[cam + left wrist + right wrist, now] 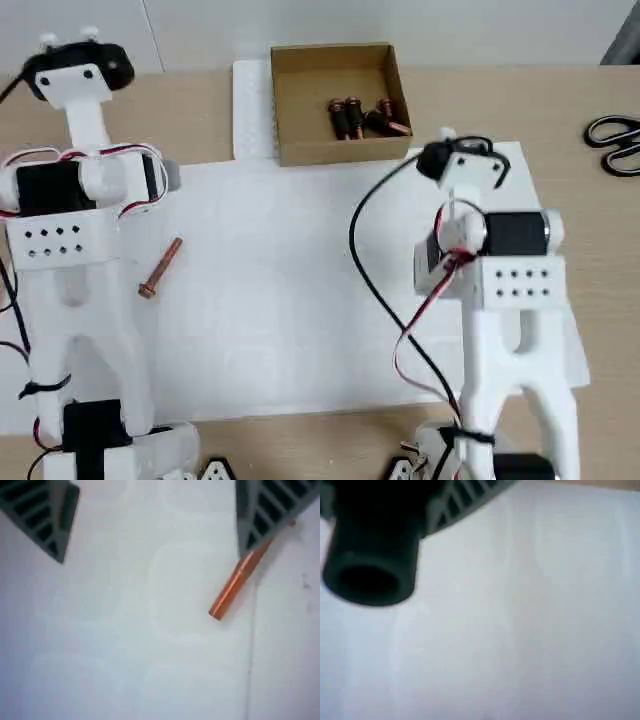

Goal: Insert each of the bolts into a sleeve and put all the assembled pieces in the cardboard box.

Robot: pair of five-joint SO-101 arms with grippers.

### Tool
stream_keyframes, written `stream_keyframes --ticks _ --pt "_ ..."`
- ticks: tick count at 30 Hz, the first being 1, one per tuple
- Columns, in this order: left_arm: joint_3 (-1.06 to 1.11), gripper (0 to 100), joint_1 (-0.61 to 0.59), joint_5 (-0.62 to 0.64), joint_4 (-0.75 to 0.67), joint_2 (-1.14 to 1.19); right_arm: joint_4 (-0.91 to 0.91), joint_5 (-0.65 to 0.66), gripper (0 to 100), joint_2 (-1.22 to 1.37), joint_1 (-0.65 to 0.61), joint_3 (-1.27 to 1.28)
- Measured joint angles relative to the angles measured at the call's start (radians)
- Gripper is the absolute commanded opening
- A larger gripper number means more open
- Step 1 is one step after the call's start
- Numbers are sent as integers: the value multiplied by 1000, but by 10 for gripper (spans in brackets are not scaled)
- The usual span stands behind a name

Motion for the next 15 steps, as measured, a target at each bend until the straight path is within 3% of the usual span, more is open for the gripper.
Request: stream_keyframes --ticks 6,15 --pt "64 14 -8 199 3 26 2 0 2 -92 -3 112" --pt "210 6 -6 453 3 26 2 0 2 -101 -3 118"
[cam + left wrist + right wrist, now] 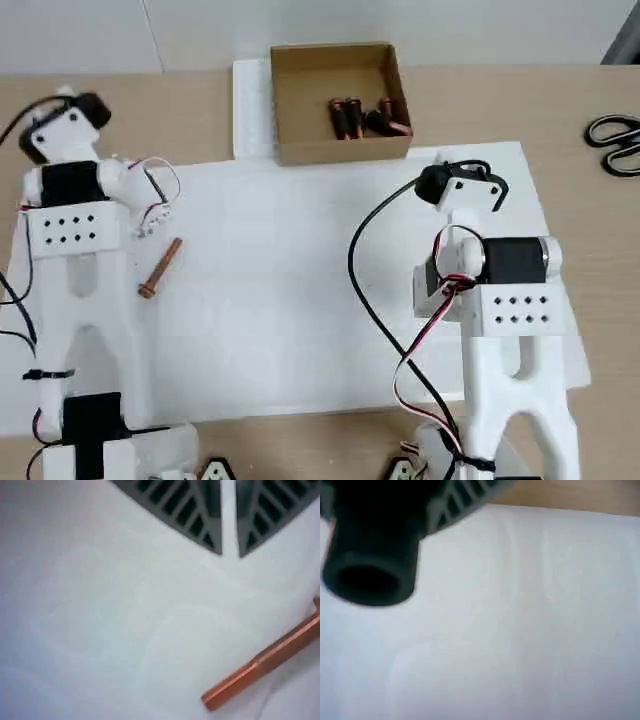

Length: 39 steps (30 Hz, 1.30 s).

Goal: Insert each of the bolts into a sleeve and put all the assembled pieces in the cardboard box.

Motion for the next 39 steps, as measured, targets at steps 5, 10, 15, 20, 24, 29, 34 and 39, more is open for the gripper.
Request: stream_keyframes --ticks 5,10,15,20,24,29,34,39 --pt "147 6 -5 146 -55 0 0 0 2 0 0 0" --pt "219 7 -6 310 -89 5 0 0 2 0 0 0" --pt "235 8 -6 393 -107 5 0 0 2 0 0 0" --pt "269 8 -6 419 -176 5 0 0 2 0 0 0" --pt "330 8 -6 423 -242 5 0 0 2 0 0 0" --pt "394 8 -26 284 -307 5 0 0 2 0 0 0" --pt "397 8 -87 -72 -359 5 0 0 2 0 0 0" --pt "397 8 -175 -446 -365 5 0 0 2 0 0 0"
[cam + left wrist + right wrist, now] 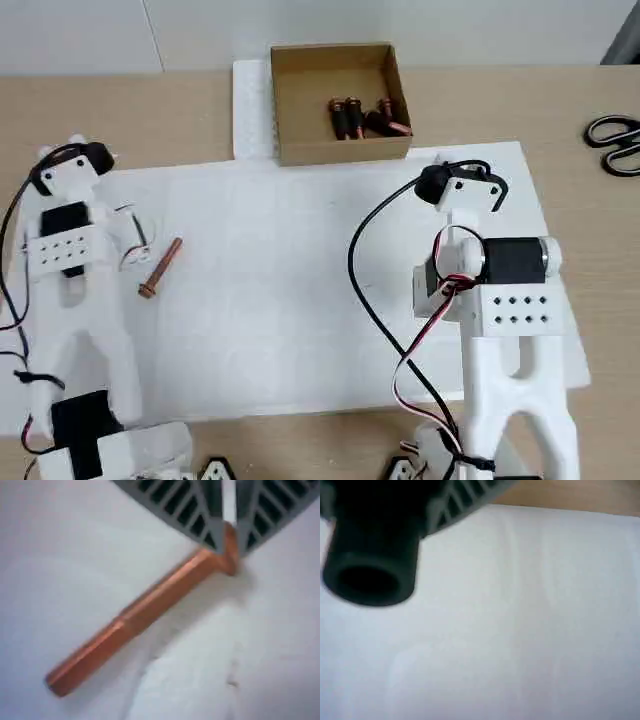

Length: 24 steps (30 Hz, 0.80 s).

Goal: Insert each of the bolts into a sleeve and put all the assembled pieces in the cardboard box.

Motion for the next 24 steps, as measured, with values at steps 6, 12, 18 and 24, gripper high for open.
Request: stream_keyframes --ticks 6,12,18,24 --pt "5 9 -46 -365 -2 0 0 0 2 0 0 0" --pt "5 13 -43 -575 -3 0 0 0 2 0 0 0" --pt "5 220 -43 -595 -3 0 0 0 2 0 0 0" --pt "43 265 -32 -595 -28 0 0 0 2 0 0 37"
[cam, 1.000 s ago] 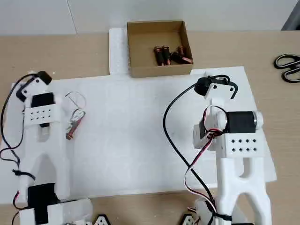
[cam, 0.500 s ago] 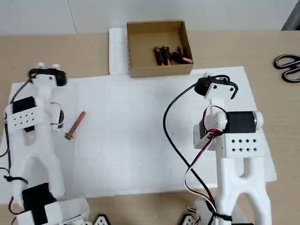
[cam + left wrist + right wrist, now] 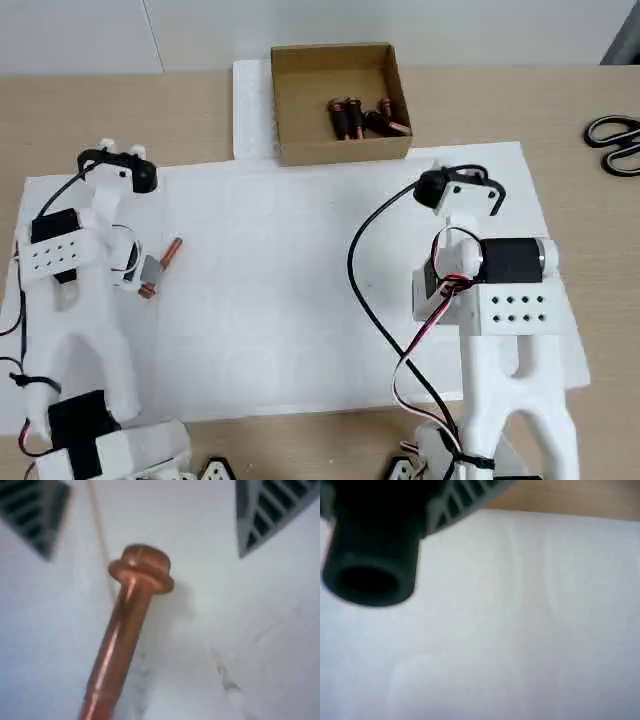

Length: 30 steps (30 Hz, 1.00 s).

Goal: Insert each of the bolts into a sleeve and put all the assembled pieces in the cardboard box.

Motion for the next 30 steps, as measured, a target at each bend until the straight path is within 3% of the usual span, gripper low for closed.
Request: stream_keyframes --ticks 15,24,30 --pt "91 259 6 -2 -216 114 0 0 2 -11 3 21" --pt "9 66 14 0 -193 229 -3 0 2 -11 3 21" --pt "-18 11 17 -3 -193 264 -3 0 2 -11 3 21"
